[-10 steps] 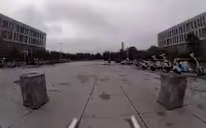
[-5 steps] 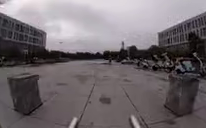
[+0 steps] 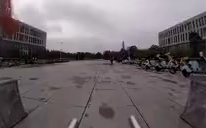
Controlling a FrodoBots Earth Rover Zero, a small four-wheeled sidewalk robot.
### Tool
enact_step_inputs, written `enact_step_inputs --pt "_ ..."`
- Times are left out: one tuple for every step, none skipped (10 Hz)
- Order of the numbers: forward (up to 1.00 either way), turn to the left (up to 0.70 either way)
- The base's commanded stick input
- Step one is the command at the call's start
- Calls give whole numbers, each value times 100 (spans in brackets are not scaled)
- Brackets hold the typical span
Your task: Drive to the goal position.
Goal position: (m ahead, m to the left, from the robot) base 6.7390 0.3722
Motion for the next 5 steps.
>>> enact_step_inputs --pt "70 0" --pt "70 0" --pt "70 0" --pt "70 0" --pt "70 0"
